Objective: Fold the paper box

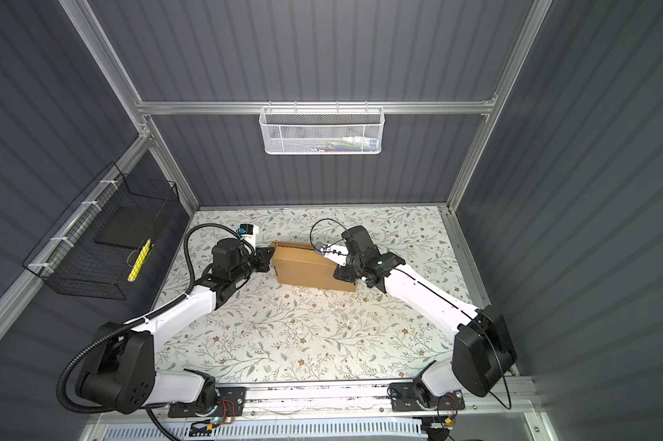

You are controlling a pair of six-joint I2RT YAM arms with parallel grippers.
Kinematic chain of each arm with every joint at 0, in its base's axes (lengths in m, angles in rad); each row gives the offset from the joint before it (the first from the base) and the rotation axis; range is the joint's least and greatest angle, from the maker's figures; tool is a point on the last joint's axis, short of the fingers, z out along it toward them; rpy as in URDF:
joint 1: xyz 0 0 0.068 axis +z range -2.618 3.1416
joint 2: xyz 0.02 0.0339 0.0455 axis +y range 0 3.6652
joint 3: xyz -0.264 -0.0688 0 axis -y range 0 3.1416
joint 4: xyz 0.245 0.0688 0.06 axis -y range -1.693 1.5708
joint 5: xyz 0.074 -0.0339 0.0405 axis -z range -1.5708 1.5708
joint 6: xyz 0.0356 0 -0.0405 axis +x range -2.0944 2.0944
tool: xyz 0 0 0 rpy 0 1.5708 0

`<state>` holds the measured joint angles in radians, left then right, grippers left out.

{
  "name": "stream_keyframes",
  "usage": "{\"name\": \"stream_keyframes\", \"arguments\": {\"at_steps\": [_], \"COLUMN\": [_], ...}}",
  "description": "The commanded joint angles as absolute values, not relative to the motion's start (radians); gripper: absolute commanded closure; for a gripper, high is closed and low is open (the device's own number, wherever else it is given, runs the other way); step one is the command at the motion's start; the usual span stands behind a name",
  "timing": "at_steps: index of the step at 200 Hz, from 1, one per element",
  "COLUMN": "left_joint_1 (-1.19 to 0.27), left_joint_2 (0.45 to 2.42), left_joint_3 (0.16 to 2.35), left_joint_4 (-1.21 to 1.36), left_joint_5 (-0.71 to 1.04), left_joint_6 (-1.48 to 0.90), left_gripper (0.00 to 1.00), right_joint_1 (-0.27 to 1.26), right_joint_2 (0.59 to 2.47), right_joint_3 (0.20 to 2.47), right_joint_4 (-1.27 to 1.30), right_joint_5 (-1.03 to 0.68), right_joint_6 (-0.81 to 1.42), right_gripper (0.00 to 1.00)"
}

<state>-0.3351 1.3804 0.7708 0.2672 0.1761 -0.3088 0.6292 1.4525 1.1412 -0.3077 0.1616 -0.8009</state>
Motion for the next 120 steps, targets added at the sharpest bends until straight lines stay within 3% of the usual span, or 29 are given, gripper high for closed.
{"name": "stream_keyframes", "arguments": {"at_steps": [1,78,120], "left_joint_1": [-0.342,-0.344,-0.344], "left_joint_2": [1.39,1.39,1.39], "left_joint_3": [0.728,0.722,0.721], "left_joint_4": [0.144,0.146,0.148], "left_joint_5": [0.202,0.201,0.201], "left_joint_6": [-0.31,-0.31,-0.309], "left_gripper": [1.0,1.0,1.0], "right_joint_1": [0.634,0.629,0.63], "right_joint_2": [1.473,1.512,1.525], "right_joint_3": [1.181,1.21,1.219], "right_joint_4": [-0.301,-0.345,-0.345], "right_joint_5": [0.184,0.125,0.117], "right_joint_6": [-0.76,-0.743,-0.752], "right_gripper": [0.01,0.01,0.13]}}
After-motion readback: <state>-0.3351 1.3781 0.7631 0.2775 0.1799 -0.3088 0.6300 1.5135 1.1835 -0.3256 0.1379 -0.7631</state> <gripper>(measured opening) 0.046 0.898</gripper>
